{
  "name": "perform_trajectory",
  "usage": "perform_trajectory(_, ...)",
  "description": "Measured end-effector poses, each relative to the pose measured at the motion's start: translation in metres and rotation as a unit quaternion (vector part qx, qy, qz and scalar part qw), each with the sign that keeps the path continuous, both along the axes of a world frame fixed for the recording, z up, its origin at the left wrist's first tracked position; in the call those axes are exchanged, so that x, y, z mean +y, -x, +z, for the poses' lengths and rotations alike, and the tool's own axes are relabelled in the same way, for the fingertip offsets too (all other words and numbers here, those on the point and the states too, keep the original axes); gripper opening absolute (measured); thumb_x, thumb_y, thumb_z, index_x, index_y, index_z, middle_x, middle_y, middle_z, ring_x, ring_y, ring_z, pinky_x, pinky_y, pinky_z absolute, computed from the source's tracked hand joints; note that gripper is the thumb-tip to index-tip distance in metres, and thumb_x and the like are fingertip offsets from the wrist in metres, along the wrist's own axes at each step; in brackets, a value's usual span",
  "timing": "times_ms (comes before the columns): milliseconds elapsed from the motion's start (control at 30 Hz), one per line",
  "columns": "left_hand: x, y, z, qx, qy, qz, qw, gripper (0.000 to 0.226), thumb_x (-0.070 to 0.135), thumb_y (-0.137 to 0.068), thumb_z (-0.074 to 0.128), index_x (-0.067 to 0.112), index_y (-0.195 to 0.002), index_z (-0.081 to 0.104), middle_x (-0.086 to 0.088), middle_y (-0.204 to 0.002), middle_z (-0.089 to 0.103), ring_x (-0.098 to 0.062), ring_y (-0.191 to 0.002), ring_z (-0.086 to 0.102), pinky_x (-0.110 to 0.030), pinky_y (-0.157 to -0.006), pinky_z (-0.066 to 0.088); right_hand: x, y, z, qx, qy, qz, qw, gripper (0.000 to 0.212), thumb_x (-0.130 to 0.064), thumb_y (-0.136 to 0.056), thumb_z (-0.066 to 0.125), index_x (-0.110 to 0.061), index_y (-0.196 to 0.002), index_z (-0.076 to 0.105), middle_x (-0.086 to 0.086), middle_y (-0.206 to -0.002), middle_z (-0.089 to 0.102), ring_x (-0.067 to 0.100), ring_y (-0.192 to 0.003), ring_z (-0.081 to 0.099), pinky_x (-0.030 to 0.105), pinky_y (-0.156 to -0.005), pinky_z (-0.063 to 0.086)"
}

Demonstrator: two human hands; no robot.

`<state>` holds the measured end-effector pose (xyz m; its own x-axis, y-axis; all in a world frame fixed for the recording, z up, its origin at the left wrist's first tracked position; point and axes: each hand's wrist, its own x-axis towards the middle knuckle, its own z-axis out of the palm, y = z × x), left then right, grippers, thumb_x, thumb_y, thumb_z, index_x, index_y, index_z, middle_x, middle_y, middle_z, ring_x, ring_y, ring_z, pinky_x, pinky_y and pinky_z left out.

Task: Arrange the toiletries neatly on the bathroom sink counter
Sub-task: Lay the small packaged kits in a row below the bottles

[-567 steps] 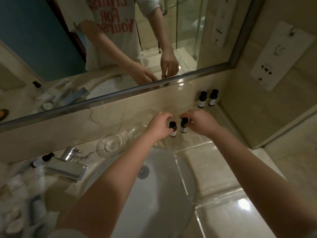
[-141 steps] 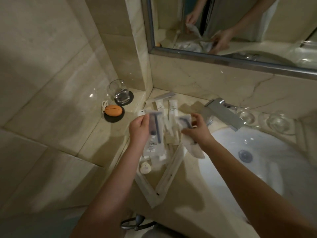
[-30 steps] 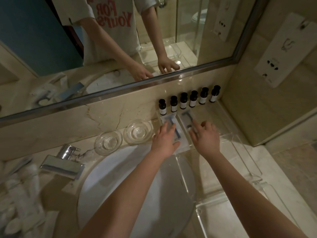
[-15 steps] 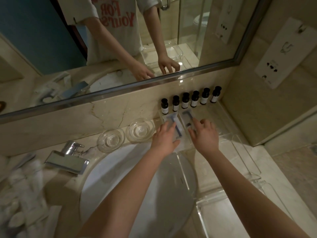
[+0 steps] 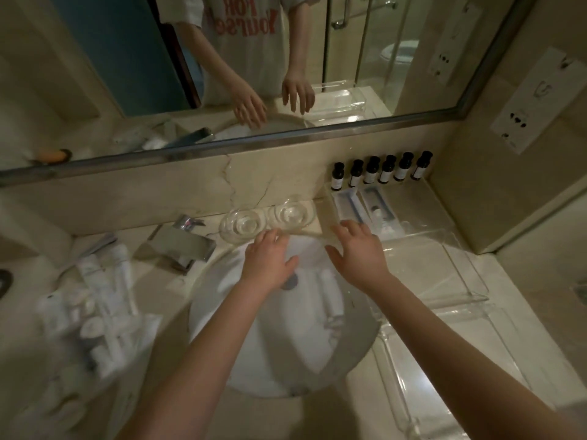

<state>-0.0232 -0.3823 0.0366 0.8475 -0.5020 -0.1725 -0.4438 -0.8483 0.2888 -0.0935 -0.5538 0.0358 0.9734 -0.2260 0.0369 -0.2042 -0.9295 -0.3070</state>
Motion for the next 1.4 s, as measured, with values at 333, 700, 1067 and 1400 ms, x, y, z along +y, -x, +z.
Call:
perform_trajectory(333, 0.165, 0.041, -0.022, 0.082, -0.044, 0.116, 0.989, 0.056, 0.041, -0.091, 0.050, 0.014, -0.139, 0.039, -0.008, -0.145, 0.040, -0.028, -0.133, 0.036, -0.037, -0.107, 0.034, 0.152, 0.000, -0.011, 0.076, -0.028, 0.164, 0.983, 0.053, -0.035, -0.090, 0.053, -0.020, -0.139, 0.040, 0.006, -0.143, 0.043, 0.029, -0.132, 0.035, 0.042, -0.103, 0.039)
perform_trajectory(700, 0.337, 0.055, -0.046, 0.118, -0.057, 0.397, 0.908, 0.049, 0.042, -0.090, 0.051, 0.010, -0.127, 0.049, -0.017, -0.131, 0.050, -0.034, -0.120, 0.048, -0.042, -0.097, 0.044, 0.308, -0.042, -0.029, 0.182, -0.045, 0.345, 0.920, 0.040, -0.030, -0.091, 0.053, -0.019, -0.129, 0.052, 0.009, -0.127, 0.056, 0.028, -0.118, 0.047, 0.039, -0.098, 0.044)
perform_trajectory(1067, 0.356, 0.023, -0.080, 0.121, 0.048, 0.573, 0.809, 0.066, 0.041, -0.075, 0.071, 0.011, -0.125, 0.041, -0.013, -0.122, 0.055, -0.031, -0.108, 0.057, -0.046, -0.090, 0.050, 0.364, -0.106, -0.032, 0.189, -0.038, 0.330, 0.924, 0.038, -0.031, -0.091, 0.054, -0.018, -0.127, 0.054, 0.009, -0.125, 0.059, 0.027, -0.112, 0.054, 0.038, -0.093, 0.047)
perform_trajectory(1400, 0.375, 0.008, -0.071, 0.113, 0.228, 0.547, 0.797, 0.013, 0.024, -0.087, 0.061, 0.011, -0.089, 0.061, -0.001, -0.079, 0.060, -0.013, -0.068, 0.059, -0.021, -0.053, 0.043, 0.389, -0.148, -0.044, 0.242, -0.074, 0.279, 0.926, 0.044, -0.029, -0.091, 0.054, -0.014, -0.132, 0.048, 0.011, -0.127, 0.057, 0.027, -0.112, 0.055, 0.036, -0.093, 0.046)
